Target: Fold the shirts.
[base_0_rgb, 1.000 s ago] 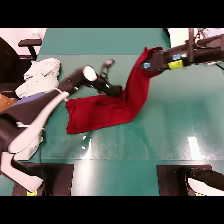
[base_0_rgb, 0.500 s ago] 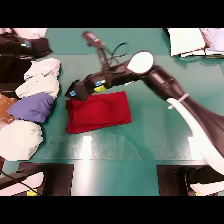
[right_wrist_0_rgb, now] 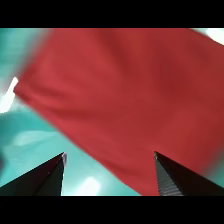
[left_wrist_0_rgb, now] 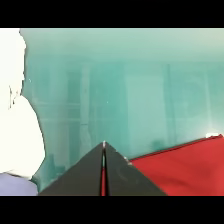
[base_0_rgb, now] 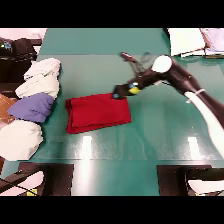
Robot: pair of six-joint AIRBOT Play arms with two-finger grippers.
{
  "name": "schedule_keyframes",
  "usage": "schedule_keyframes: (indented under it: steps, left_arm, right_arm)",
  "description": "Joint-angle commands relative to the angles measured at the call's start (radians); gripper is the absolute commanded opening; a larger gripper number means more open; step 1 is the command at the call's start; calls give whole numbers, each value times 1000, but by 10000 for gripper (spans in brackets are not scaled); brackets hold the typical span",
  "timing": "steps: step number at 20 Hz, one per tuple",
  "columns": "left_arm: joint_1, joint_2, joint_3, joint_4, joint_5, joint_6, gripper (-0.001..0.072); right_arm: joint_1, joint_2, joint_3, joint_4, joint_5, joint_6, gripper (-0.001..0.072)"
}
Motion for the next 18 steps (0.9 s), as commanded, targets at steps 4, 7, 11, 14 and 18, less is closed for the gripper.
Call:
schedule_keyframes:
  steps: [4, 7, 11, 14, 18]
  left_arm:
    - [0, 3, 1, -8, 8, 6, 24]
    - [0, 3, 1, -8, 23, 6, 24]
    - [0, 3, 1, -8, 22, 6, 24]
    - [0, 3, 1, -12, 20, 6, 24]
    - [-10, 3, -1, -40, 10, 6, 22]
  right_arm:
    - [-264, -16, -296, 136, -62, -17, 611]
    - [-217, -129, -256, 235, -88, -33, 611]
    - [-80, -269, -83, 235, -83, -32, 568]
    - [4, -344, 37, 233, -76, -32, 441]
    - [39, -363, 101, 223, -99, -33, 20]
